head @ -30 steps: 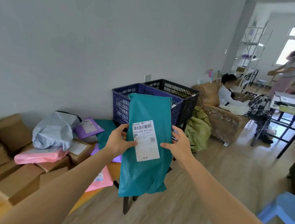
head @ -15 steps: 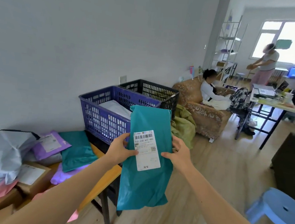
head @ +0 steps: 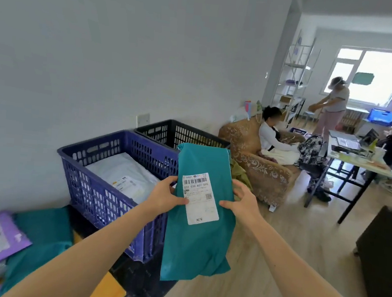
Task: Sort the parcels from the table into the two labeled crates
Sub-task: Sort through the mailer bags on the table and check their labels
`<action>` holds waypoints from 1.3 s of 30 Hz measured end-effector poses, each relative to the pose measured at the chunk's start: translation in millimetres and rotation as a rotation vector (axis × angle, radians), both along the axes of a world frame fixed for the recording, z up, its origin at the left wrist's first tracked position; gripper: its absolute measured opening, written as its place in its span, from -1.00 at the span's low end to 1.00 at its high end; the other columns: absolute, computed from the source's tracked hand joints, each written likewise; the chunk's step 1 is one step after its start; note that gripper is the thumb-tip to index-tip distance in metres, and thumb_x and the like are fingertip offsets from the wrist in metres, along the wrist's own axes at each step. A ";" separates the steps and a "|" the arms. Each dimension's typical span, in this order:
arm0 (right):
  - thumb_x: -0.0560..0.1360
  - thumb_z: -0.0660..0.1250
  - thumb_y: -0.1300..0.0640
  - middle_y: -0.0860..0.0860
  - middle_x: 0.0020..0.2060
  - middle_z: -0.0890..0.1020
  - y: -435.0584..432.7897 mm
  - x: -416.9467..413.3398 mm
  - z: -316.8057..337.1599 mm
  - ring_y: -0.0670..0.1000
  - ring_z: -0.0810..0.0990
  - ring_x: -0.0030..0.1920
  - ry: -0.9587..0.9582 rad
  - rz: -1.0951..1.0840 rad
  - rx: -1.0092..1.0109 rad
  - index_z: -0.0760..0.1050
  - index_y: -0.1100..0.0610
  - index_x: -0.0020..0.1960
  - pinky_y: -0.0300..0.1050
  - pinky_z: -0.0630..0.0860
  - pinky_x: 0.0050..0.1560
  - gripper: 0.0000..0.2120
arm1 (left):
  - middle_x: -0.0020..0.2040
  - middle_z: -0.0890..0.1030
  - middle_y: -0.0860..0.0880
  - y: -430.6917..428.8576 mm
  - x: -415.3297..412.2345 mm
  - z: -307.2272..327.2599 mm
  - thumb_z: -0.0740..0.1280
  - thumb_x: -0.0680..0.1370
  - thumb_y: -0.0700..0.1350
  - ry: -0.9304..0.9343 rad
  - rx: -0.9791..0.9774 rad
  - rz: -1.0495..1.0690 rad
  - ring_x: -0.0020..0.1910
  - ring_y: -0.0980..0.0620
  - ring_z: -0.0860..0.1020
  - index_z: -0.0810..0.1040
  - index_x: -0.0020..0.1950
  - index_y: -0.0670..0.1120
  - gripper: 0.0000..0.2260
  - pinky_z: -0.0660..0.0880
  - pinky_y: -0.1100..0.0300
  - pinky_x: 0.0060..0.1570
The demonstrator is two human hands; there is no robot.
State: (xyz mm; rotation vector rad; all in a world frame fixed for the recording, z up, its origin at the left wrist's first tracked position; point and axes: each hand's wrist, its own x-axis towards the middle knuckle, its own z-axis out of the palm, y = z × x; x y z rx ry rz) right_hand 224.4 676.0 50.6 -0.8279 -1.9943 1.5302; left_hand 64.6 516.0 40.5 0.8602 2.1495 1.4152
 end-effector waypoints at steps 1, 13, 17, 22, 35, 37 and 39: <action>0.36 0.50 0.40 0.09 0.40 0.41 12.4 -9.0 0.7 0.08 0.38 0.40 -0.011 0.009 0.005 0.28 0.16 0.47 0.03 0.35 0.39 -0.24 | -0.13 0.55 0.07 11.2 -8.7 -0.5 0.51 0.43 -0.24 -0.023 -0.001 0.010 -0.19 0.21 0.54 0.39 0.37 -0.05 -0.44 0.44 0.41 -0.39; 0.39 0.47 0.39 0.07 0.40 0.42 172.6 -64.7 -20.9 0.08 0.38 0.39 -0.047 0.106 0.000 0.29 0.13 0.44 -0.01 0.33 0.35 -0.30 | -0.04 0.56 0.09 156.9 -45.5 -18.4 0.52 0.41 -0.24 -0.091 -0.003 0.077 -0.10 0.17 0.56 0.41 0.31 -0.05 -0.47 0.51 0.35 -0.34; 0.40 0.47 0.37 0.08 0.41 0.41 233.8 -86.1 -19.6 0.08 0.37 0.40 -0.069 0.183 0.001 0.27 0.12 0.47 0.00 0.34 0.34 -0.28 | 0.01 0.58 0.03 207.4 -51.1 -20.3 0.53 0.41 -0.23 -0.116 -0.003 0.175 -0.05 0.08 0.58 0.42 0.35 -0.07 -0.45 0.55 0.22 -0.23; 0.41 0.46 0.37 0.09 0.41 0.40 310.1 -116.0 -14.6 0.05 0.37 0.39 -0.047 0.273 -0.001 0.26 0.14 0.48 -0.09 0.35 0.26 -0.28 | 0.13 0.60 -0.10 271.7 -60.1 -21.2 0.53 0.40 -0.27 -0.260 0.087 0.325 0.08 -0.12 0.59 0.48 0.31 -0.09 -0.49 0.60 -0.10 0.01; 0.39 0.47 0.34 0.04 0.36 0.44 404.8 -222.0 -20.1 -0.11 0.46 0.08 -0.027 0.528 -0.114 0.28 0.05 0.47 -0.27 0.44 -0.07 -0.27 | 0.01 0.65 -0.06 344.2 -113.3 -6.1 0.54 0.38 -0.27 -0.330 0.112 0.527 -0.04 -0.06 0.66 0.47 0.20 0.00 -0.53 0.64 0.01 -0.13; 0.39 0.47 0.32 0.02 0.32 0.47 408.6 -243.4 -19.3 -0.10 0.49 0.07 -0.025 0.564 -0.134 0.28 0.05 0.47 -0.29 0.43 -0.15 -0.28 | 0.00 0.66 -0.06 346.7 -128.4 -4.0 0.53 0.38 -0.30 -0.360 0.139 0.556 -0.06 -0.06 0.67 0.46 0.21 -0.04 -0.52 0.65 0.00 -0.13; 0.41 0.48 0.27 -0.05 0.22 0.51 408.5 -264.6 -18.3 -0.11 0.53 0.05 -0.024 0.588 -0.132 0.30 0.04 0.45 -0.29 0.45 -0.17 -0.32 | -0.02 0.67 -0.05 347.9 -144.5 0.1 0.52 0.38 -0.33 -0.384 0.170 0.579 -0.10 -0.03 0.68 0.44 0.23 -0.05 -0.50 0.65 0.05 -0.19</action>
